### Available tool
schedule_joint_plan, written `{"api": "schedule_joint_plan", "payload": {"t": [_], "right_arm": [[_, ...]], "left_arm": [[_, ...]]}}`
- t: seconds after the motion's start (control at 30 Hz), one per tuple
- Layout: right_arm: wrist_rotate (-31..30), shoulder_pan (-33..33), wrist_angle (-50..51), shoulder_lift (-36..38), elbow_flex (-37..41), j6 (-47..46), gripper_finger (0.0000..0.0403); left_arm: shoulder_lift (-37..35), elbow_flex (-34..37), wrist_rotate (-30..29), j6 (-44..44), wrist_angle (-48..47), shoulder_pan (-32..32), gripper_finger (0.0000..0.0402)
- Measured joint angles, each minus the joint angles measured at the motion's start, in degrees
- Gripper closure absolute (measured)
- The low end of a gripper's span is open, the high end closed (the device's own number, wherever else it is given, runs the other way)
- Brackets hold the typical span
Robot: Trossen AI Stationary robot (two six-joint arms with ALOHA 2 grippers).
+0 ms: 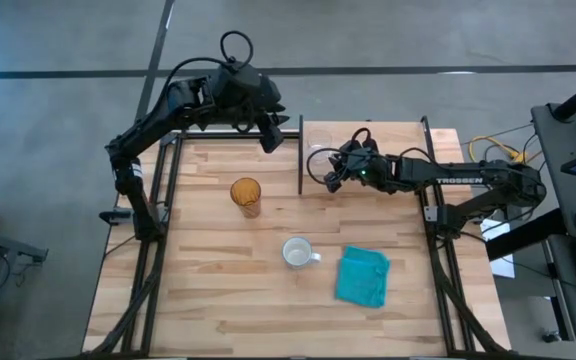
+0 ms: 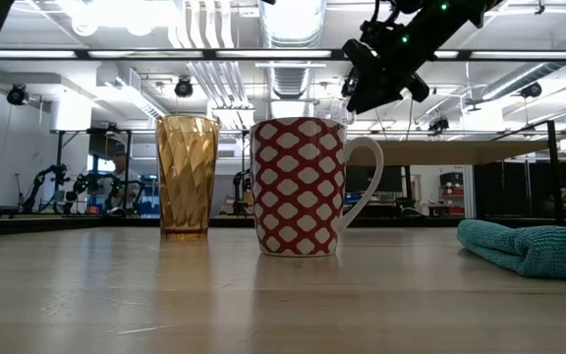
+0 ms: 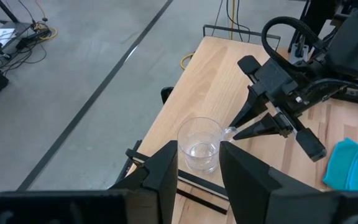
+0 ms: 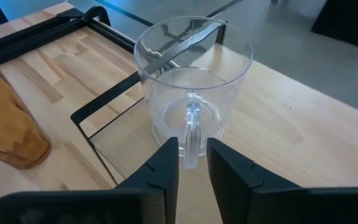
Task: Stack small to large cups/mugs on shelf
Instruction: Put the red mug on the shelf
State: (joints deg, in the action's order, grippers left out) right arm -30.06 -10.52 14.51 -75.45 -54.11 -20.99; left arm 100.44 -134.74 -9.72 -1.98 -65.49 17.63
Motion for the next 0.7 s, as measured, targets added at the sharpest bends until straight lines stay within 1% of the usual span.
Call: {"api": "schedule_joint_plan", "payload": {"t": [0.13,0.3,0.37,0.53,0.6,0.7], "right_arm": [[0.5,0.7,0.9,1.7,-1.1,0.0,0.0322],[0.6,1.9,4.5,5.3,-7.1,2.8,0.0329],[0.5,2.5,8.8,6.2,-10.6,3.1,0.0330],[0.9,4.7,23.1,6.3,-19.2,2.3,0.0328],[4.6,5.8,26.7,5.8,-21.2,1.4,0.0328],[12.9,7.8,28.0,5.0,-21.6,1.3,0.0331]], "left_arm": [[0.0,0.0,0.0,0.0,0.0,0.0,0.0297],[0.0,0.0,0.0,-0.4,0.0,0.0,0.0297],[0.0,0.0,0.0,-0.5,0.0,0.0,0.0297],[0.0,0.0,0.0,-0.5,-0.8,0.0,0.0297],[-0.1,0.0,0.0,-0.5,-1.6,0.0,0.0297],[-0.1,0.0,0.0,-0.5,-2.9,0.0,0.0297]]}}
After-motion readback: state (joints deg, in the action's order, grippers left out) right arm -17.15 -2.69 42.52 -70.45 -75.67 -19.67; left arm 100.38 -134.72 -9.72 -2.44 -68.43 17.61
